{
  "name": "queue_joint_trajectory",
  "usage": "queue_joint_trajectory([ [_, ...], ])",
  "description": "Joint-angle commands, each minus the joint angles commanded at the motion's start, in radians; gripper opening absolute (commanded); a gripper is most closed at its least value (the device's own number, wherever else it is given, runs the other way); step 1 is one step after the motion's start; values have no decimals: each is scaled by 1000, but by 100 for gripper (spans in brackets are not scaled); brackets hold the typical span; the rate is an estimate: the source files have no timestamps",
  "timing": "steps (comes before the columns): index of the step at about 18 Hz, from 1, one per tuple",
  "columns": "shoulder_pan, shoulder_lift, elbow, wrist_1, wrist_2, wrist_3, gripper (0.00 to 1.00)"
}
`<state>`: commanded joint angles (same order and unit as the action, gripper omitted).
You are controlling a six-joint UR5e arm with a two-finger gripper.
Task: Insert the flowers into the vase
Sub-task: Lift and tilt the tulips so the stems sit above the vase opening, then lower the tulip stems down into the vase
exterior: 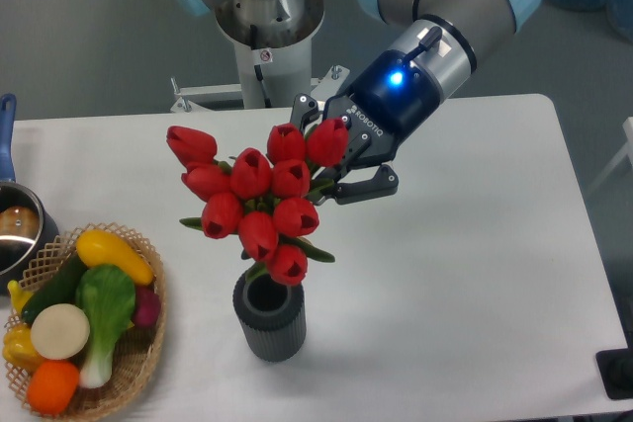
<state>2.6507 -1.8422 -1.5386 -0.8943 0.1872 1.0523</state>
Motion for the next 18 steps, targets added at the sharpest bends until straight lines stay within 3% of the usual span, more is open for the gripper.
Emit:
queue_joint_trajectory([
  [18,-29,-100,12,34,-75,11,0],
])
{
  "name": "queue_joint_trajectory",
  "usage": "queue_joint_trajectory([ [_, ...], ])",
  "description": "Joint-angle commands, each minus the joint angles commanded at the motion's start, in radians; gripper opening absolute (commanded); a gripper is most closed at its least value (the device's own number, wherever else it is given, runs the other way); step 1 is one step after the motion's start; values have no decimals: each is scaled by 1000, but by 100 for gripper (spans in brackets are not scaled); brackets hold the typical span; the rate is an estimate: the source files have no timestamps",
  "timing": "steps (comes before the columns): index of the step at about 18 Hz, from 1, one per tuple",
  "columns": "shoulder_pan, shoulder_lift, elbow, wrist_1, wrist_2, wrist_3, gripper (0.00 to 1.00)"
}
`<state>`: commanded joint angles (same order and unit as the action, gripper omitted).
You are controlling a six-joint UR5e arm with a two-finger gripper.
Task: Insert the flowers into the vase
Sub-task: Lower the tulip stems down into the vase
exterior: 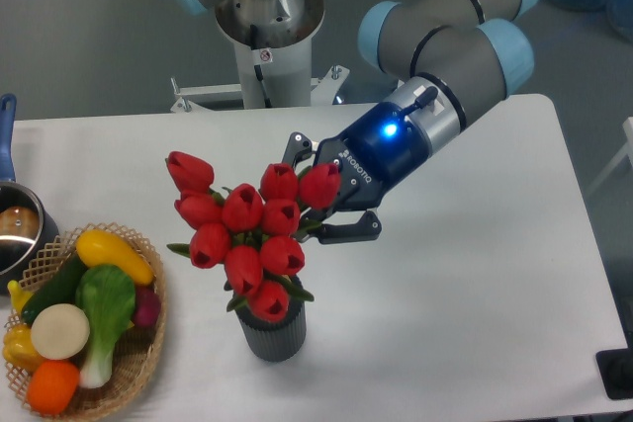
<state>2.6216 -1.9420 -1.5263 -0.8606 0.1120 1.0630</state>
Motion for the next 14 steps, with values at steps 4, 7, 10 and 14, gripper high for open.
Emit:
queue_joint_trajectory([
  [4,0,-3,-14,0,0,40,0],
  [7,0,-8,-18,0,2,44,0],
  [10,-2,-9,-41,2,3,80,1],
  [14,-5,-8,-83,2,3,118,1],
])
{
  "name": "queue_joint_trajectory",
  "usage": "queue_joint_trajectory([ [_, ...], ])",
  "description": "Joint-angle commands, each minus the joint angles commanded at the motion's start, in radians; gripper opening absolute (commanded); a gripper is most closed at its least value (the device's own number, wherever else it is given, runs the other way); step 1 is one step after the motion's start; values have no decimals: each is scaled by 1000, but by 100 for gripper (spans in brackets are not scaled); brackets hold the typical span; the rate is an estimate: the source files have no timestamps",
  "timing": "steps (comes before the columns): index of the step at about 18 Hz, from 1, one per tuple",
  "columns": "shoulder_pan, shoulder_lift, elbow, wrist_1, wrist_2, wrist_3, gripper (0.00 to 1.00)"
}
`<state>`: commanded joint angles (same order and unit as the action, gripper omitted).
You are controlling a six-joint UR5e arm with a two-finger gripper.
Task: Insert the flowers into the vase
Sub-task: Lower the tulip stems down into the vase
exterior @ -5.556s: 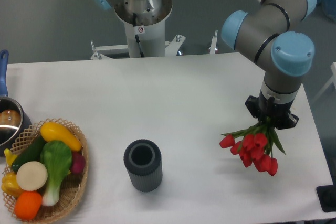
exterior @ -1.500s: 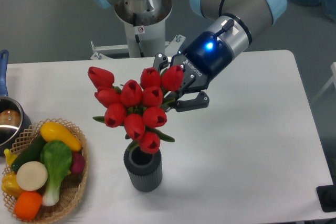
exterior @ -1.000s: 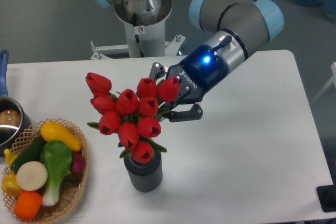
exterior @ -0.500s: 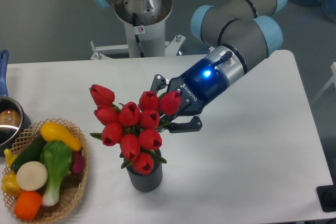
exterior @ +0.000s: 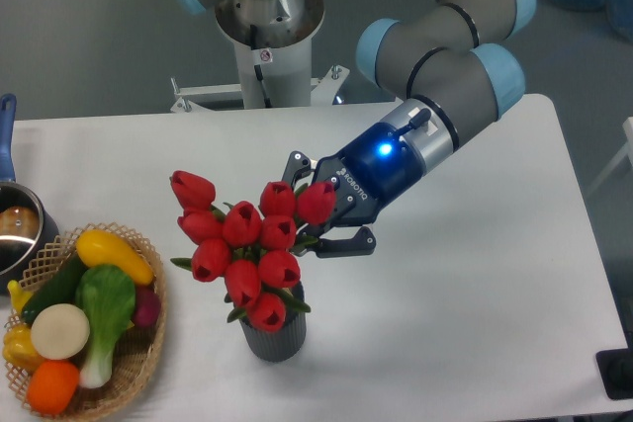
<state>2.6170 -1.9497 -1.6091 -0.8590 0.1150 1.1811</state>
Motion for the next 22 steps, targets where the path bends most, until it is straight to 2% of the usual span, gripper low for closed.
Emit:
queue_joint_trajectory([
  [4,-9,-9,-25,0,8,47,2],
  [9,-11,-9,-92,0,14,143,3],
  [22,-11,-40,-104,0,41,166,5],
])
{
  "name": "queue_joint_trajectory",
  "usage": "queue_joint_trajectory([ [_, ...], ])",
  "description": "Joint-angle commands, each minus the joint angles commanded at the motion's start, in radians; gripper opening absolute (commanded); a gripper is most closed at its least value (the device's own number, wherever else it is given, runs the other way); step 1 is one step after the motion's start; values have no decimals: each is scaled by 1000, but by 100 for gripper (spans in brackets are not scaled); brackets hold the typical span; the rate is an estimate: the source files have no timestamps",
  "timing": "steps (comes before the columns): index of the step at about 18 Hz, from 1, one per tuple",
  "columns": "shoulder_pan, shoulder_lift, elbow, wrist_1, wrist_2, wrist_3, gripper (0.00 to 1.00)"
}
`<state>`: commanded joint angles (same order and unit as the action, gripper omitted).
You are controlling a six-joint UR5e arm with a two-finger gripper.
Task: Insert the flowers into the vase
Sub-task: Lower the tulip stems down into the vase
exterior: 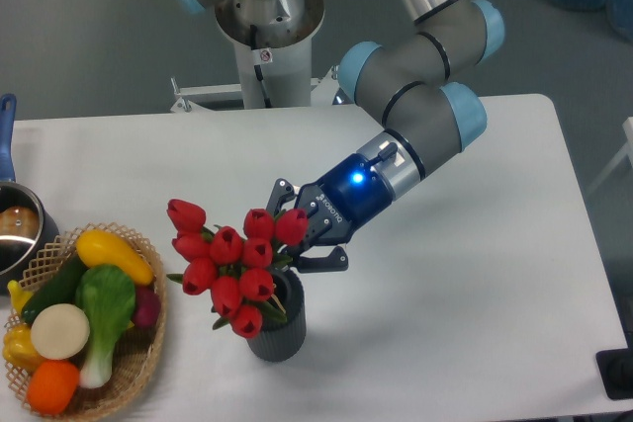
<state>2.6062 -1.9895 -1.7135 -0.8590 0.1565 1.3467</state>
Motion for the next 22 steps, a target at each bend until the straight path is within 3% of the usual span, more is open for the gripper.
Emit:
queue_joint_trajectory([
  [10,0,-34,-21,18,2,12,7],
  [22,-3,-55,-37,21,80,41,11],
])
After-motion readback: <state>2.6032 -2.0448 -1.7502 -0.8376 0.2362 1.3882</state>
